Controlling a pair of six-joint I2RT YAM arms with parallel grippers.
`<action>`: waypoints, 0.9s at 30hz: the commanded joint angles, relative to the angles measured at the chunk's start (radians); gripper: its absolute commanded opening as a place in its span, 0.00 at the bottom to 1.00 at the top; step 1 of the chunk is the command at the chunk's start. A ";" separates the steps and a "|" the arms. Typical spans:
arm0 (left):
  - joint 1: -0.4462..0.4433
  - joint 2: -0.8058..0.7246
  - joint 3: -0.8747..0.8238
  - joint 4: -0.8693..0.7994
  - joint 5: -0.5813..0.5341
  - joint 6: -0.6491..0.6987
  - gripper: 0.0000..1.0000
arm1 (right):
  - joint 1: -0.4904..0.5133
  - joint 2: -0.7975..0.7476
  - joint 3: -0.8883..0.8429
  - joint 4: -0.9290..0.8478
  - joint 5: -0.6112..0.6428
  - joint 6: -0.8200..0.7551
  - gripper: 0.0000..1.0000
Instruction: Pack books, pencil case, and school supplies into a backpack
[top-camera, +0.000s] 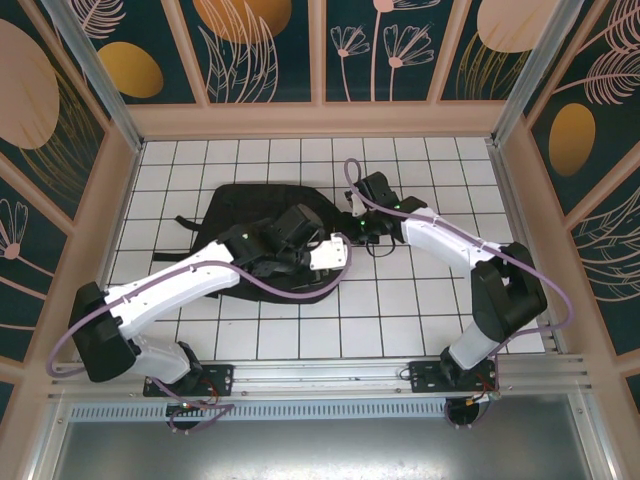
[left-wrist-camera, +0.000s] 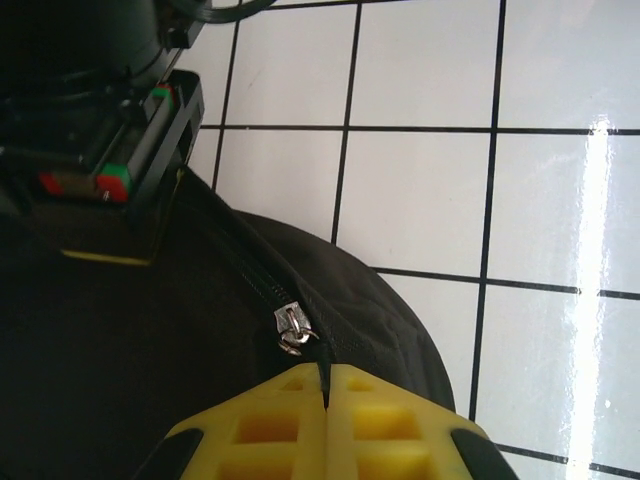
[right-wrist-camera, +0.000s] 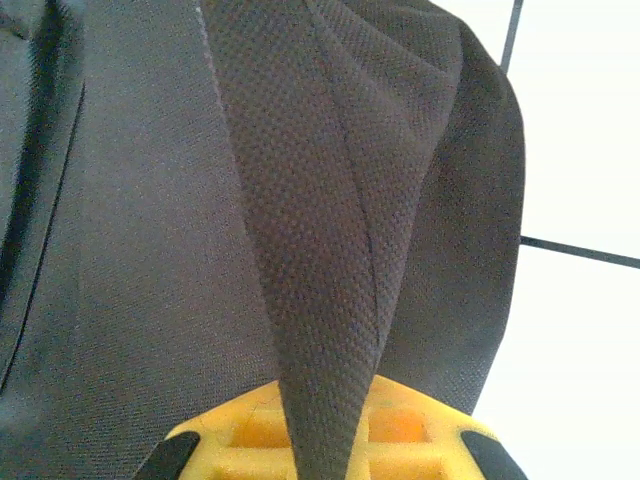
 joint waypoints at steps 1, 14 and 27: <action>-0.018 -0.105 -0.055 -0.107 0.021 -0.062 0.00 | -0.031 -0.022 -0.021 0.018 0.048 -0.030 0.00; -0.018 -0.202 -0.184 -0.138 -0.039 -0.098 0.00 | -0.030 -0.011 0.030 -0.042 0.125 -0.059 0.00; -0.017 -0.339 -0.329 -0.175 -0.204 -0.123 0.00 | -0.109 0.002 0.061 -0.080 0.239 -0.088 0.00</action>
